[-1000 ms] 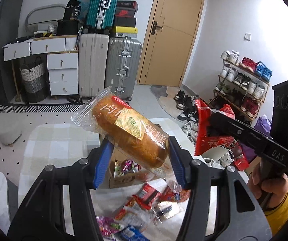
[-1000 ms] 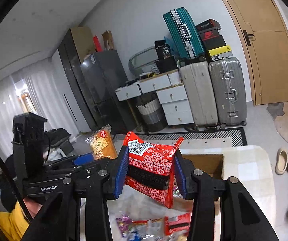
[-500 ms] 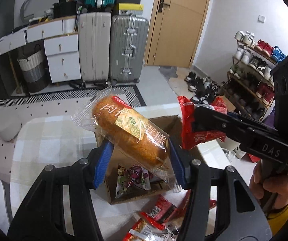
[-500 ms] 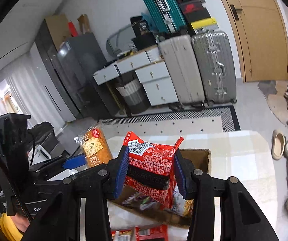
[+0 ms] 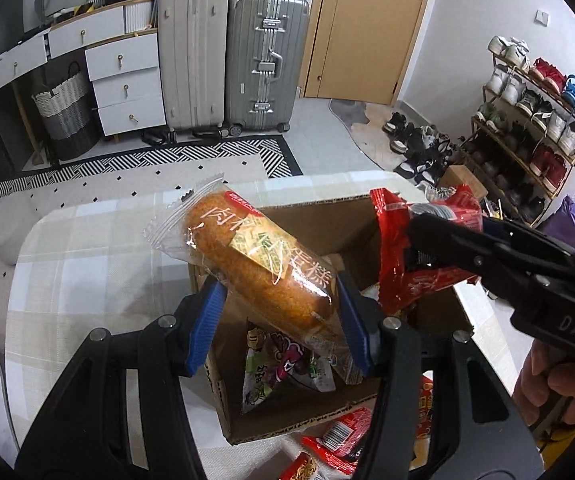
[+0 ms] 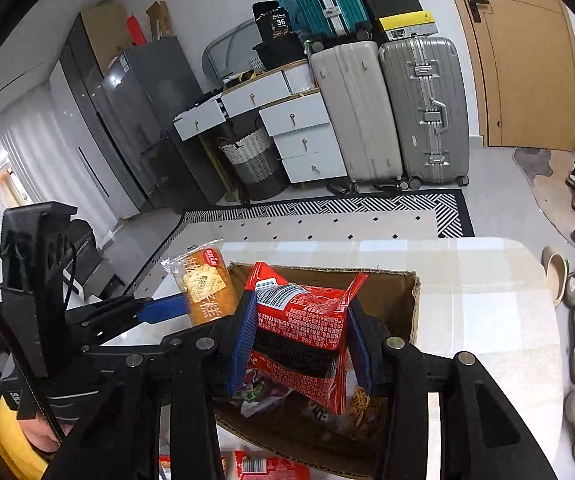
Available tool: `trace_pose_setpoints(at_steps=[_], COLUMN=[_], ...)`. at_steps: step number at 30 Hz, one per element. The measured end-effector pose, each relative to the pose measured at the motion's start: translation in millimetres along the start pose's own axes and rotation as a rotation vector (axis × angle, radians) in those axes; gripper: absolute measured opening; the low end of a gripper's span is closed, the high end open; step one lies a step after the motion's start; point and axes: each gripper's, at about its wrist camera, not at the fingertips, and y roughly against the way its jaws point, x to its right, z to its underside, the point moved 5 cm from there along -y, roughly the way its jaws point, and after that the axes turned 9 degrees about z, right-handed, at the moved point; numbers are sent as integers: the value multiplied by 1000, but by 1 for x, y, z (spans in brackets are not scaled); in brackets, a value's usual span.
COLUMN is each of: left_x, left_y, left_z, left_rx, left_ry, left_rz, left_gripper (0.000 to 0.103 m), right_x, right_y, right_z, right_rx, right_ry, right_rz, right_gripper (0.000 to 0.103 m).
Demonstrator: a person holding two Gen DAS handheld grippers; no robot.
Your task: Organize snacks
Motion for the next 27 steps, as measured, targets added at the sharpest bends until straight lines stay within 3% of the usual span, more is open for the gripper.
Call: trace_pose_setpoints(at_steps=[12,18,27], left_x=[-6,-6,-7], left_y=[-45,-47,-54], left_z=[20,43,53], left_rx=[-48,-68,-98], left_ry=[-3,-7,-22], left_rz=[-20,-39,-53], left_gripper=[52,53,53], right_x=[-8,-5,-4], right_y=[-13,-15,-26], right_z=[16,25,31], right_rx=[-47,-66,-105], right_ry=[46,38,45], right_rz=[14,24,54], right_gripper=[42,42,43])
